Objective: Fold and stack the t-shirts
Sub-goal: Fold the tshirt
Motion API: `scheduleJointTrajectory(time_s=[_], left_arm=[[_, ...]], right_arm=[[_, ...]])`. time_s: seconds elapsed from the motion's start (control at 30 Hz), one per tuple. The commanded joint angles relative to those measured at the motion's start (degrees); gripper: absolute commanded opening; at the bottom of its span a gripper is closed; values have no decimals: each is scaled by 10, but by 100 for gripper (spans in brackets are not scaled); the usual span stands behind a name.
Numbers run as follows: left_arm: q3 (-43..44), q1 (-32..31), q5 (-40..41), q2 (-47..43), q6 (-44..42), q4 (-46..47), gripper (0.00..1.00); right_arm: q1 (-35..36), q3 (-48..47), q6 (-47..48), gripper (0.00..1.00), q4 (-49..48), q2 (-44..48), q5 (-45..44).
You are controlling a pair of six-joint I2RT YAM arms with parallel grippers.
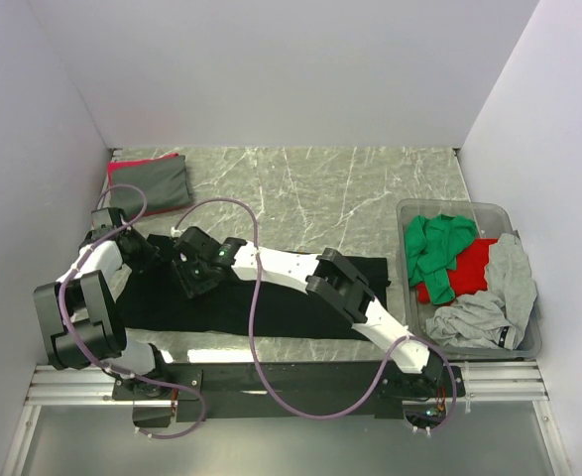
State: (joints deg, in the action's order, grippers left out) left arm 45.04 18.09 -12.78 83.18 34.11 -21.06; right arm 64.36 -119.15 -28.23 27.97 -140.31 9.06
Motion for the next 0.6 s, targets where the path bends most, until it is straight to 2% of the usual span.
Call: scheduleJointTrajectory(time_s=[0.0, 0.13, 0.3, 0.4, 0.57], left_arm=[[5, 3, -13, -4, -5, 20, 0], [3, 3, -15, -7, -4, 20, 0], [4, 2, -16, -14, 0, 14, 0], [3, 3, -17, -18, 1, 10, 0], [-1, 3, -19, -25, 7, 9, 0]], right_arm=[[9, -11, 8, 48, -2, 0, -4], [15, -34, 16, 53, 20, -21, -15], [16, -44, 16, 53, 37, -40, -43], [15, -44, 12, 49, 44, -44, -61], [11, -44, -2, 30, 55, -46, -85]])
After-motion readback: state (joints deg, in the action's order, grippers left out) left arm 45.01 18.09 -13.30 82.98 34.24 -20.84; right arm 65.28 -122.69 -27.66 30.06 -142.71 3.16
